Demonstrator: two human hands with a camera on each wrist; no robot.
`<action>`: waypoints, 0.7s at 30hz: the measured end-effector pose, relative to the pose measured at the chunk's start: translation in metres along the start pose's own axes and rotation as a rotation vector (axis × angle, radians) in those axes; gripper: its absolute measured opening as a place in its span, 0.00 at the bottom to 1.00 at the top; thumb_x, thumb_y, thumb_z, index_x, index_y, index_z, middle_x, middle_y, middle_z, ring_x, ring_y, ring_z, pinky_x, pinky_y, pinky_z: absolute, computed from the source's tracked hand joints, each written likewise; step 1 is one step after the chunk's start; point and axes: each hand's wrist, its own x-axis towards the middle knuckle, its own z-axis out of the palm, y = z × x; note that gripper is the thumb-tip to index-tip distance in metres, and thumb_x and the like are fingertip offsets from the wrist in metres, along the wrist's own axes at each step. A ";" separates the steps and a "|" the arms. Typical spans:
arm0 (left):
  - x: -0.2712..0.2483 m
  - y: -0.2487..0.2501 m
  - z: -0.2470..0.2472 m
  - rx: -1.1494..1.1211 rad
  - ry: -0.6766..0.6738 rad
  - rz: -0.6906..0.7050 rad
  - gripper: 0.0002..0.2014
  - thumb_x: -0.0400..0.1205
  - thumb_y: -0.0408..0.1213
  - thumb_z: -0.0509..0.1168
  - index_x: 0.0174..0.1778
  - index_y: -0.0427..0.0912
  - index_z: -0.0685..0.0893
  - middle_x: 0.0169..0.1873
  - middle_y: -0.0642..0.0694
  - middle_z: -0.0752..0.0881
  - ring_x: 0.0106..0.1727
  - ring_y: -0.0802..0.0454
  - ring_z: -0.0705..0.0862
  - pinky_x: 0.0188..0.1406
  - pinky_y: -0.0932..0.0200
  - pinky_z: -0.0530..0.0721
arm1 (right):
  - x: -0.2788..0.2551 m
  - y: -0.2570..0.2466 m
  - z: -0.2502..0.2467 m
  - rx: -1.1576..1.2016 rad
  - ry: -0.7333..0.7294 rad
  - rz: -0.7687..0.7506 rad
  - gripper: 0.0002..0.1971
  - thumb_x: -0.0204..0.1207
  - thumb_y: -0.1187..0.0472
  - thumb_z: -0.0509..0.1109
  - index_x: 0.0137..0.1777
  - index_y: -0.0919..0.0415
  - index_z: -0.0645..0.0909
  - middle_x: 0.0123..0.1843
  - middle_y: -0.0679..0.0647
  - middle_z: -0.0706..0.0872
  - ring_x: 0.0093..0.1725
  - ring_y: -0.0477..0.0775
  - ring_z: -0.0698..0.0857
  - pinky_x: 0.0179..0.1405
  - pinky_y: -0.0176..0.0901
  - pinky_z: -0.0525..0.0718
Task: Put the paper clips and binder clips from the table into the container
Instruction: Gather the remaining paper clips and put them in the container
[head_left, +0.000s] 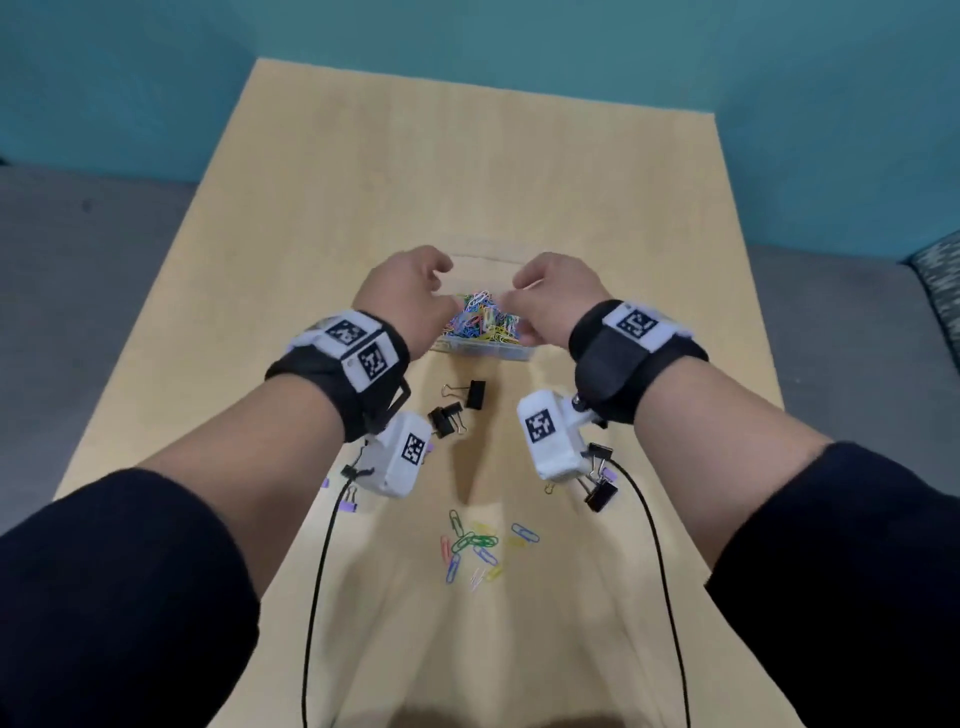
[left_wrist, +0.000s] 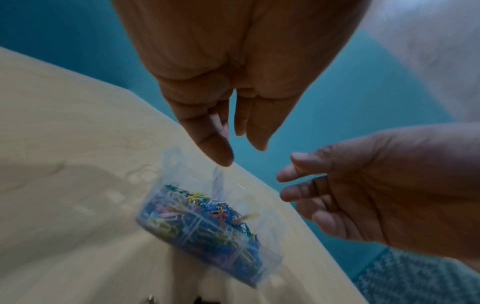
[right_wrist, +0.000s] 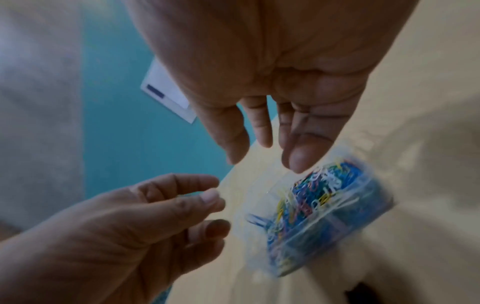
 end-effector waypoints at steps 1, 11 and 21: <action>-0.008 -0.006 0.000 -0.030 0.016 -0.004 0.13 0.75 0.38 0.69 0.56 0.46 0.82 0.45 0.47 0.84 0.39 0.42 0.88 0.47 0.46 0.86 | -0.006 0.005 0.000 -0.078 0.026 -0.039 0.08 0.70 0.59 0.73 0.47 0.61 0.81 0.40 0.57 0.86 0.41 0.63 0.89 0.46 0.61 0.88; -0.185 -0.078 0.067 0.440 -0.387 0.381 0.15 0.74 0.31 0.66 0.57 0.43 0.83 0.57 0.46 0.84 0.58 0.40 0.81 0.55 0.49 0.82 | -0.176 0.126 0.063 -0.742 -0.334 -0.268 0.19 0.69 0.70 0.58 0.60 0.62 0.74 0.64 0.59 0.76 0.67 0.64 0.73 0.60 0.52 0.77; -0.217 -0.088 0.066 0.242 -0.268 0.051 0.30 0.74 0.47 0.72 0.72 0.49 0.72 0.59 0.51 0.74 0.59 0.49 0.72 0.60 0.56 0.74 | -0.207 0.159 0.066 -0.546 -0.130 -0.208 0.28 0.75 0.57 0.67 0.75 0.51 0.65 0.63 0.49 0.69 0.59 0.54 0.68 0.58 0.39 0.71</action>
